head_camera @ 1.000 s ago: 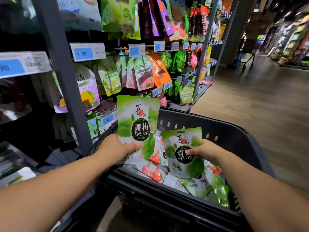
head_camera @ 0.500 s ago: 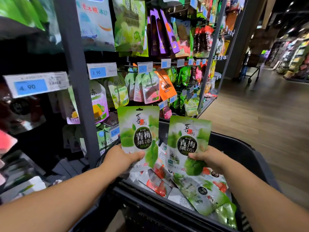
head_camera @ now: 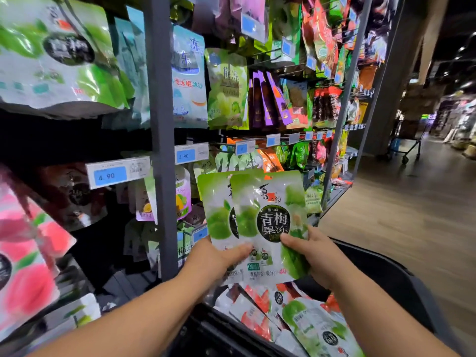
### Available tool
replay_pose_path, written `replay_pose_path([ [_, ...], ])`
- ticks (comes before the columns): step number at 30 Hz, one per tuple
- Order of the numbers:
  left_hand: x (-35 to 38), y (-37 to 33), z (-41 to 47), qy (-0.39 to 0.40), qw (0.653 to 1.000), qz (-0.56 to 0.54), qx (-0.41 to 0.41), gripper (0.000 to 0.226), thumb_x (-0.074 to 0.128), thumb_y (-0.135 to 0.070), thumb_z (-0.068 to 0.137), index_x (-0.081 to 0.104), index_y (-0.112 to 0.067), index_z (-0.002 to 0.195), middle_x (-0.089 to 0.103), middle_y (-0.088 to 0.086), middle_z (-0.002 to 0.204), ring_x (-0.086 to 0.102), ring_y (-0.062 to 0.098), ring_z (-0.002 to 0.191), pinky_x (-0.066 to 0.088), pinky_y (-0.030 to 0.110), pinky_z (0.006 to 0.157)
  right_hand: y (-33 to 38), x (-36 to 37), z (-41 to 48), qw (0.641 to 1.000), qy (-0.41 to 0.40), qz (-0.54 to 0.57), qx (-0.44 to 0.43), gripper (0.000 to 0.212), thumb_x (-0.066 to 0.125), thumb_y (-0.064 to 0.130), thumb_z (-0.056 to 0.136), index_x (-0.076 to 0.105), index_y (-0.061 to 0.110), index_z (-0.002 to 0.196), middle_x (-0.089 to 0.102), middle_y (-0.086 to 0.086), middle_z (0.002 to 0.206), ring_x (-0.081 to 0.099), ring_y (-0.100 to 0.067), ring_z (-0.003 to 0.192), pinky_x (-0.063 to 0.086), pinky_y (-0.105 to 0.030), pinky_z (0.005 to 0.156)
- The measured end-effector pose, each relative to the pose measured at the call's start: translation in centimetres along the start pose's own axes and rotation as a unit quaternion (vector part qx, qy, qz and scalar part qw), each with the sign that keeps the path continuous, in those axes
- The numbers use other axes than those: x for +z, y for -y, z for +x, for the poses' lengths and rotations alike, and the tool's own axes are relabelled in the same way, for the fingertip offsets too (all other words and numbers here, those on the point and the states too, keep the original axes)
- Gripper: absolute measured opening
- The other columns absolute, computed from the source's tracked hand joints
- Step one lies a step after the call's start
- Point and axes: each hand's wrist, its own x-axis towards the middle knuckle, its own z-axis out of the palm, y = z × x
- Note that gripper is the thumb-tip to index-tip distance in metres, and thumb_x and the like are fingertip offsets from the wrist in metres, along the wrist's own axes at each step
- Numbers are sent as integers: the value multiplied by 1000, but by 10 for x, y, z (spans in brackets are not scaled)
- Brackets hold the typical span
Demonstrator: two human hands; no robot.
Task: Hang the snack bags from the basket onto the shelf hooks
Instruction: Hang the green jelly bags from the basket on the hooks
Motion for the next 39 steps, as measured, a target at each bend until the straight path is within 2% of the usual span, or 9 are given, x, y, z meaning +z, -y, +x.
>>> replay_pose_path([
  [4, -12, -29, -1, -35, 999, 1, 26, 22, 88, -32, 70, 76, -23, 87, 76, -12, 85, 70, 4, 84, 53, 16, 73, 18, 25, -4, 999, -11, 40, -32, 31, 68, 10, 87, 61, 16, 117, 76, -10, 101, 74, -28, 90, 59, -39, 74],
  [7, -29, -54, 5, -53, 998, -7, 39, 29, 90, -39, 64, 78, -23, 85, 77, -6, 90, 72, 15, 90, 56, 36, 88, 43, 40, -3, 998, 14, 14, -54, 39, 69, 15, 89, 53, 31, 119, 74, -3, 107, 73, -23, 94, 59, -33, 74],
  [10, -50, -76, 6, -91, 994, -6, 53, 29, 88, -39, 68, 76, -22, 87, 77, -7, 87, 71, 16, 88, 57, 34, 82, 77, 55, -5, 994, 83, -26, -58, 60, 73, 1, 82, 43, 44, 111, 68, 0, 93, 72, -20, 85, 57, -29, 64],
  [13, -73, -93, 0, -111, 991, -34, 69, 33, 89, -46, 57, 79, -29, 83, 77, -10, 87, 72, 19, 92, 56, 41, 89, 102, 73, -3, 990, 122, -46, -55, 62, 76, -8, 69, 48, 32, 107, 73, 1, 77, 73, -21, 74, 57, -38, 56],
  [16, -97, -108, -12, -129, 987, -49, 87, 36, 89, -45, 58, 79, -27, 88, 77, -11, 88, 72, 16, 91, 55, 44, 93, 115, 95, 4, 990, 118, -27, -70, 73, 83, 1, 56, 52, 36, 113, 75, -4, 96, 74, -29, 84, 58, -39, 60],
  [25, -175, -146, -36, -218, 966, 21, 141, 18, 85, -41, 70, 76, -30, 82, 76, -12, 87, 71, 13, 88, 55, 35, 85, 139, 175, 20, 985, 121, 39, -115, 37, 67, 4, 89, 56, 17, 122, 74, -10, 110, 72, -34, 98, 57, -56, 84],
  [28, -197, -156, -49, -250, 955, 39, 158, 16, 83, -43, 72, 73, -33, 81, 73, -17, 84, 68, 6, 86, 50, 25, 74, 152, 201, 24, 982, 132, 41, -132, 32, 65, 9, 92, 57, 17, 122, 74, -8, 109, 73, -28, 93, 61, -49, 78],
  [34, -241, -159, -65, -300, 940, 73, 148, 20, 80, -42, 76, 71, -27, 86, 72, -9, 88, 66, 20, 90, 50, 35, 84, 179, 243, 38, 978, 147, 70, -127, 23, 62, 11, 95, 59, 18, 116, 77, -5, 97, 74, -19, 78, 61, -45, 72],
  [39, -260, -157, -74, -303, 934, 112, 156, 14, 78, -39, 80, 67, -31, 77, 67, -18, 78, 61, 4, 77, 44, 20, 65, 194, 268, 55, 976, 147, 90, -130, 21, 61, 12, 95, 58, 18, 116, 75, -6, 97, 72, -20, 78, 60, -43, 70],
])
